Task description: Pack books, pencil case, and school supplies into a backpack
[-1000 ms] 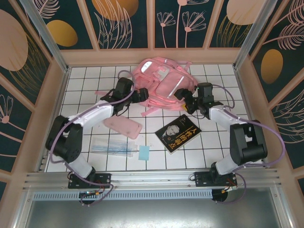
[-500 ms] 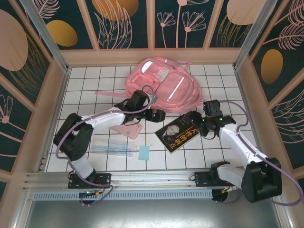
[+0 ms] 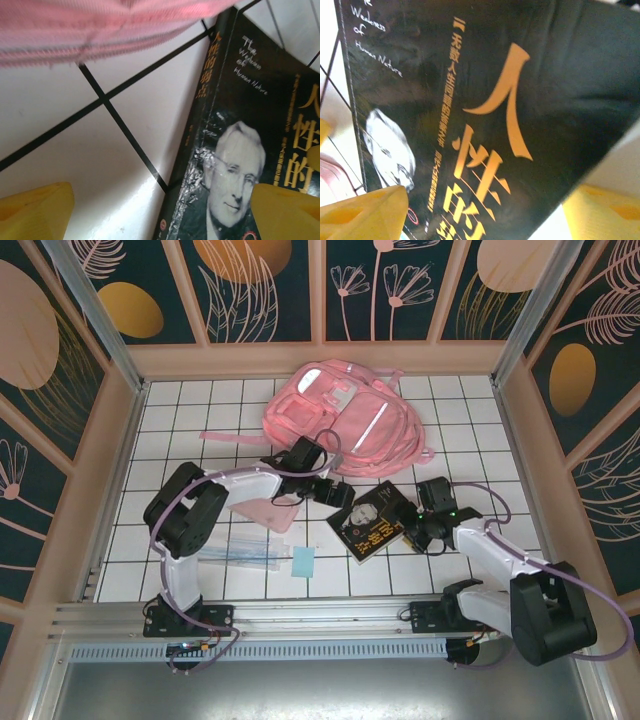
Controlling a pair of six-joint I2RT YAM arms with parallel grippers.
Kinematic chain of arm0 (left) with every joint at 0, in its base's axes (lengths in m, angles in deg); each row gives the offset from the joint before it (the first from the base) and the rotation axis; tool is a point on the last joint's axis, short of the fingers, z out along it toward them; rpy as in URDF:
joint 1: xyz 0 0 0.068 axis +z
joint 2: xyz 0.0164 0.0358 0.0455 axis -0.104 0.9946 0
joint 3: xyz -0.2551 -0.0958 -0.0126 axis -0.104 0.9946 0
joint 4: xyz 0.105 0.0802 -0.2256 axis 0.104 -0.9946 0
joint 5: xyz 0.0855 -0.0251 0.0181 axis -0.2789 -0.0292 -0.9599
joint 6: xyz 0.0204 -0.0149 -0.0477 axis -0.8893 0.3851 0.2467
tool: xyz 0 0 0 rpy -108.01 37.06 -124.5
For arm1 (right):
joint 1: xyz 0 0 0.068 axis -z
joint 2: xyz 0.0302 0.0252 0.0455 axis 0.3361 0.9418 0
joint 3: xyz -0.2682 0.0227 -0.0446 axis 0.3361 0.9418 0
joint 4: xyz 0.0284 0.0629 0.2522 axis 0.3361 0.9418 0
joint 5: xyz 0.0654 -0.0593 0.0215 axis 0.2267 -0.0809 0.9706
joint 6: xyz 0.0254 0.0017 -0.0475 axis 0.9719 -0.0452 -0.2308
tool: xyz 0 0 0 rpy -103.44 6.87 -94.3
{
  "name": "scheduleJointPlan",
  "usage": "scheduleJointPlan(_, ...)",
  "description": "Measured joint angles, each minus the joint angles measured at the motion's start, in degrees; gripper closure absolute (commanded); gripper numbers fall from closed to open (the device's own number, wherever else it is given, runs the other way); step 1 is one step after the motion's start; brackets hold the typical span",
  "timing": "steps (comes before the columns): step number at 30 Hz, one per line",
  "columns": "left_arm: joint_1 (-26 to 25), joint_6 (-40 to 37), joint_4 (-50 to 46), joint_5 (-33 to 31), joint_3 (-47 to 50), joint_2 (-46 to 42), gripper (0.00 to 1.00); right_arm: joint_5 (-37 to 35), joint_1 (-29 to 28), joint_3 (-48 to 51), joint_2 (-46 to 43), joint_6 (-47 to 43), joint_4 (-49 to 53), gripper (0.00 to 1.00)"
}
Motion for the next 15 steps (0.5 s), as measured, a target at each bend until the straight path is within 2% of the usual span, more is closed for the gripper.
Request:
scheduleJointPlan(10, 0.24, 1.09, 4.46, 2.62, 2.29, 0.07, 0.13, -0.26, 0.04, 0.42, 2.21, 0.20, -2.10, 0.31)
scheduleJointPlan(15, -0.13, 1.68, 4.81, 5.62, 3.08, -0.33, 0.15, 0.17, 0.04, -1.14, 6.36, -1.66, -4.04, 0.46)
